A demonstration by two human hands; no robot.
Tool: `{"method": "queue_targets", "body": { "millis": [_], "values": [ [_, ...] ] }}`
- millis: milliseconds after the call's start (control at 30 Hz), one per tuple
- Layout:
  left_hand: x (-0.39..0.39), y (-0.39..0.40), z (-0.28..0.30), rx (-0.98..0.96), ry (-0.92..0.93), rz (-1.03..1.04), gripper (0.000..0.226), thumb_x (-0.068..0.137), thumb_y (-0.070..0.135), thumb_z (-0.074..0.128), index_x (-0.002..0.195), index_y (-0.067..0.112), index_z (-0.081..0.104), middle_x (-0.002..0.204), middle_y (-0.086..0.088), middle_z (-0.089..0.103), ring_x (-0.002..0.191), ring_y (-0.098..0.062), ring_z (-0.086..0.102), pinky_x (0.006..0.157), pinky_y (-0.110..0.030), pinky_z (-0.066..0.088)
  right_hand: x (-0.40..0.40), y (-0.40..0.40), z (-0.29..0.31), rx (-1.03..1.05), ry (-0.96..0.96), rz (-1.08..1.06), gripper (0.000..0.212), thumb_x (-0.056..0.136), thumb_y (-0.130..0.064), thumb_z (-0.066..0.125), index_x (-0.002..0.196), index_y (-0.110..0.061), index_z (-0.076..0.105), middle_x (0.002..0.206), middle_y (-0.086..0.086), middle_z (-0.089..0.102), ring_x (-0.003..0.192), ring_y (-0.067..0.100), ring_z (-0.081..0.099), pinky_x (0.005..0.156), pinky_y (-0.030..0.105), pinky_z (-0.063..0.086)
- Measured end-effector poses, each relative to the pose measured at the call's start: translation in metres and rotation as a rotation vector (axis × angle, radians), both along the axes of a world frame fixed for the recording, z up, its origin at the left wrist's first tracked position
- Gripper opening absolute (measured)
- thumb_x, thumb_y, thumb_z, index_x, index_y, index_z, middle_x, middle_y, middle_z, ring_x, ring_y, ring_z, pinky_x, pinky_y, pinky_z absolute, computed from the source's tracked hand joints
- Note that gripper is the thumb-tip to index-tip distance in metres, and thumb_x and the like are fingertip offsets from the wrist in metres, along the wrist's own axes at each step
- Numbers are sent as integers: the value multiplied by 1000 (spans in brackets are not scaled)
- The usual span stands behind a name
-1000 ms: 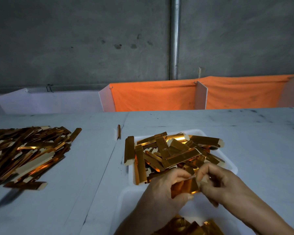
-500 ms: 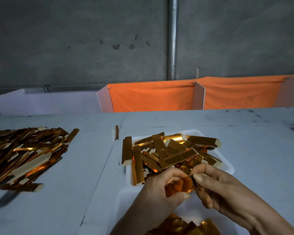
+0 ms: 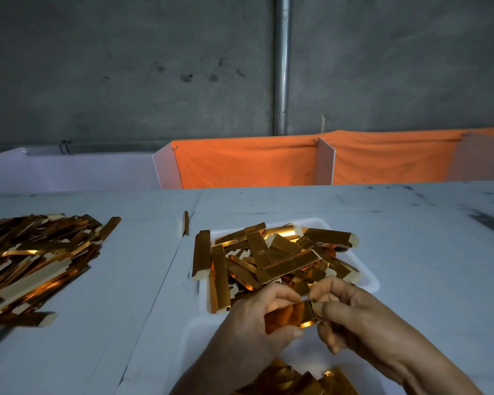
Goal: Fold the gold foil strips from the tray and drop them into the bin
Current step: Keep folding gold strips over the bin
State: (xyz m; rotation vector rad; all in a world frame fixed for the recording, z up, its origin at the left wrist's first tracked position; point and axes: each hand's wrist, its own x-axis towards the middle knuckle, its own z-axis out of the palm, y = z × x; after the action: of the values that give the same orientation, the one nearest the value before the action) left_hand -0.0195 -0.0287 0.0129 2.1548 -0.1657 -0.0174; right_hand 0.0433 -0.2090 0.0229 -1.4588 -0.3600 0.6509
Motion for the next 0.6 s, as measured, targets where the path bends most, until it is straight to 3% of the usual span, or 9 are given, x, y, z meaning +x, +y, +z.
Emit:
{"method": "queue_targets", "body": {
  "millis": [200, 300, 433, 600],
  "values": [
    [2, 1, -3, 10, -30, 8, 39, 73, 59, 59, 104, 61, 36, 108, 40, 52, 107, 8, 46, 76, -9, 39, -2, -1, 3, -30, -6, -12, 8, 93, 3, 50, 99, 0, 54, 53, 11, 51, 41, 17, 48, 41, 22, 41],
    [2, 0, -4, 99, -83, -11, 35, 82, 51, 62, 100, 66, 36, 104, 47, 44, 101, 14, 44, 69, -2, 40, -3, -1, -1, -107, -122, -27, 9, 93, 2, 51, 99, -3, 55, 54, 8, 53, 44, 17, 51, 44, 22, 42],
    [2, 0, -7, 192, -202, -53, 29, 87, 46, 57, 97, 66, 39, 106, 37, 49, 103, 15, 44, 75, -2, 39, -5, 2, -5, -195, -282, -25, 12, 93, 0, 52, 99, -11, 55, 57, 4, 58, 49, 16, 56, 53, 23, 47],
    [0, 3, -5, 111, -184, -36, 29, 83, 49, 58, 99, 66, 42, 102, 51, 40, 100, 21, 40, 69, 0, 38, -3, -2, 0, -19, -108, 23, 8, 93, -5, 54, 101, -5, 58, 61, 13, 57, 51, 20, 57, 49, 24, 47]
  ]
}}
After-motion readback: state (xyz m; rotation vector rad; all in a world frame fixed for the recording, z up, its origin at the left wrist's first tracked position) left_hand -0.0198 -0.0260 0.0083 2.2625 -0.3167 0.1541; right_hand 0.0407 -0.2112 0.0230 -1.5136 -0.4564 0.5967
